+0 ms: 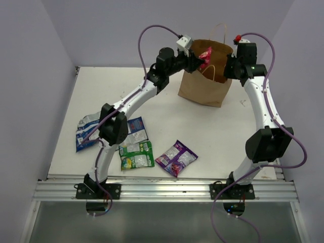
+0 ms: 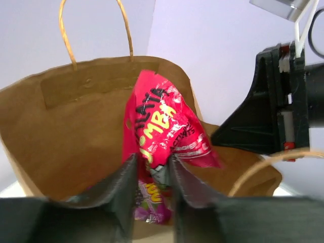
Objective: Place the snacks into the paper bag
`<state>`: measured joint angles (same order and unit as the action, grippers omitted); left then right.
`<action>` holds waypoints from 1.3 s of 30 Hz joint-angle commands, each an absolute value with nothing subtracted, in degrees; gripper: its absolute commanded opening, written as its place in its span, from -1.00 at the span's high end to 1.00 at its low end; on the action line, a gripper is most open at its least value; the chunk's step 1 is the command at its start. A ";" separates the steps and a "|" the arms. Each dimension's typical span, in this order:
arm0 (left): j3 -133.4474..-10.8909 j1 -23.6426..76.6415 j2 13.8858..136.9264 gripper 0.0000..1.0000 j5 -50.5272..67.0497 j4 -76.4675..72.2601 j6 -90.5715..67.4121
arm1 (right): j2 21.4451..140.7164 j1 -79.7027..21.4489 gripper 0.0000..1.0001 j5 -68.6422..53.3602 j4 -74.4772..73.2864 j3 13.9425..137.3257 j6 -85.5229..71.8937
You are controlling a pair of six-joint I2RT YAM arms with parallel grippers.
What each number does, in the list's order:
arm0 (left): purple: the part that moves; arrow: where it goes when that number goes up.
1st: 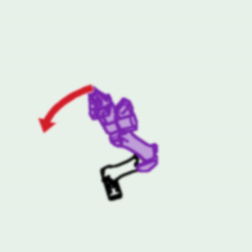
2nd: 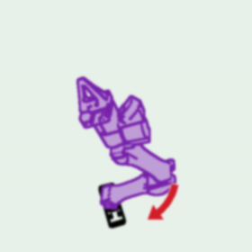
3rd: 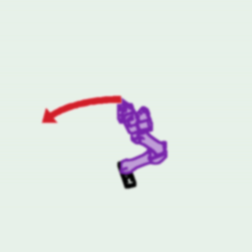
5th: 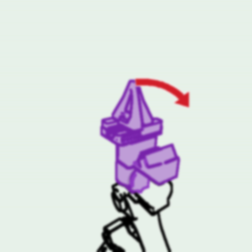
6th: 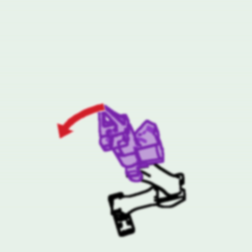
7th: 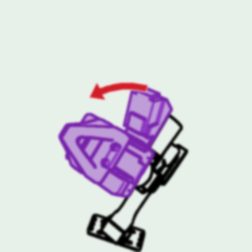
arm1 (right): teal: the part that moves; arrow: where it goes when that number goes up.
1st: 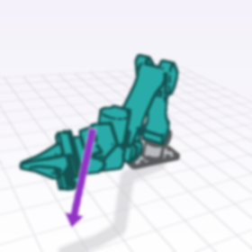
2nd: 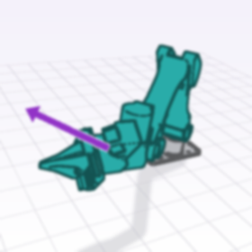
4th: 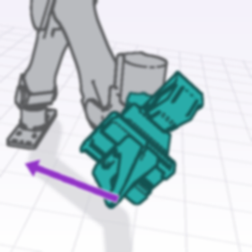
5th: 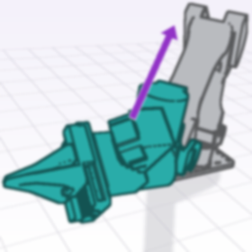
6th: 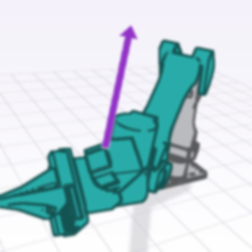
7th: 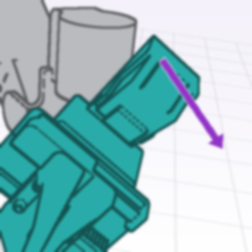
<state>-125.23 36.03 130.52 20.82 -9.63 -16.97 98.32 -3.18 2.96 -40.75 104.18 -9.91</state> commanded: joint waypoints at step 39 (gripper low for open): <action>-53.26 65.55 95.44 -0.62 -4.03 12.22 -15.02 | 85.61 -4.13 1.00 4.48 -38.58 92.55 -9.58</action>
